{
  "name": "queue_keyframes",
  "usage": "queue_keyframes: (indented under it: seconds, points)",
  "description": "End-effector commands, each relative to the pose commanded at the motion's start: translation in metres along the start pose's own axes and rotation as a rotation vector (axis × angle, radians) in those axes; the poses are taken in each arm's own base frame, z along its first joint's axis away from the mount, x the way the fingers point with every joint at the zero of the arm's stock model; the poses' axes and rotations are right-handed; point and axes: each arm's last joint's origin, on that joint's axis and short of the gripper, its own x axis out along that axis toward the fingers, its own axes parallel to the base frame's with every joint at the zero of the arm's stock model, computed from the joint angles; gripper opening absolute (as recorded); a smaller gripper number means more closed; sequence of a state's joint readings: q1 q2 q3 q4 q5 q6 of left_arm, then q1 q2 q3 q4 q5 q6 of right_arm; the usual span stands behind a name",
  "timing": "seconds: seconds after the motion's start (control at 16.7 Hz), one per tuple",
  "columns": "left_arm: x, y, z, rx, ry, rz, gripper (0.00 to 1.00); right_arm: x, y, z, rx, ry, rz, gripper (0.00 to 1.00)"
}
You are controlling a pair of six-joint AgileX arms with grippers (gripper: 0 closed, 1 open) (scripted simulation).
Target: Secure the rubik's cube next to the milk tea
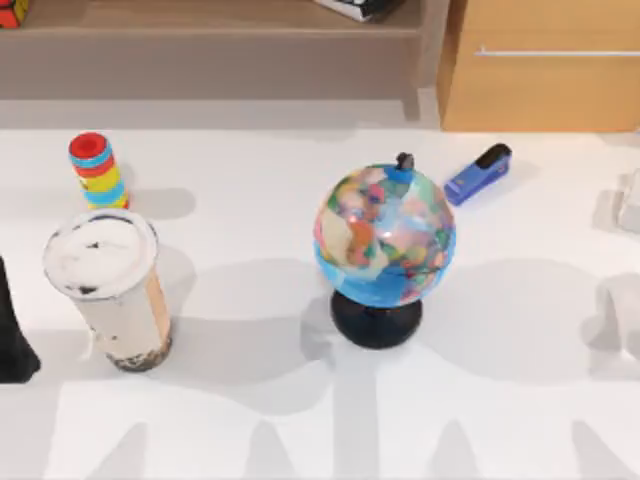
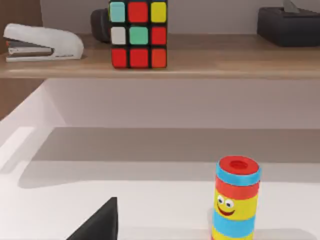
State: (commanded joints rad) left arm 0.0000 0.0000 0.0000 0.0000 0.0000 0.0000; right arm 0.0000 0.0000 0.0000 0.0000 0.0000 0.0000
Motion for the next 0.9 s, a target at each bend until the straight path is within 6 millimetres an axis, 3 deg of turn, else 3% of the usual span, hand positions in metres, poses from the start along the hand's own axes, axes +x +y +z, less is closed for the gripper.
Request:
queue_keyframes:
  seconds: [0.24,0.54,0.72,0.9]
  points:
    - [0.001,0.000,0.006,0.000,-0.010,-0.001,1.00,0.000,0.000,0.000,0.000,0.000,0.000,1.00]
    - [0.017,0.003,0.046,-0.001,-0.050,-0.007,1.00,0.000,0.000,0.000,0.000,0.000,0.000,1.00]
    - [0.047,0.006,0.073,-0.002,-0.054,-0.012,1.00,0.000,0.000,0.000,0.000,0.000,0.000,1.00]
    - [0.094,0.013,0.090,-0.002,-0.047,-0.016,1.00,0.000,0.000,0.000,0.000,0.000,0.000,1.00]
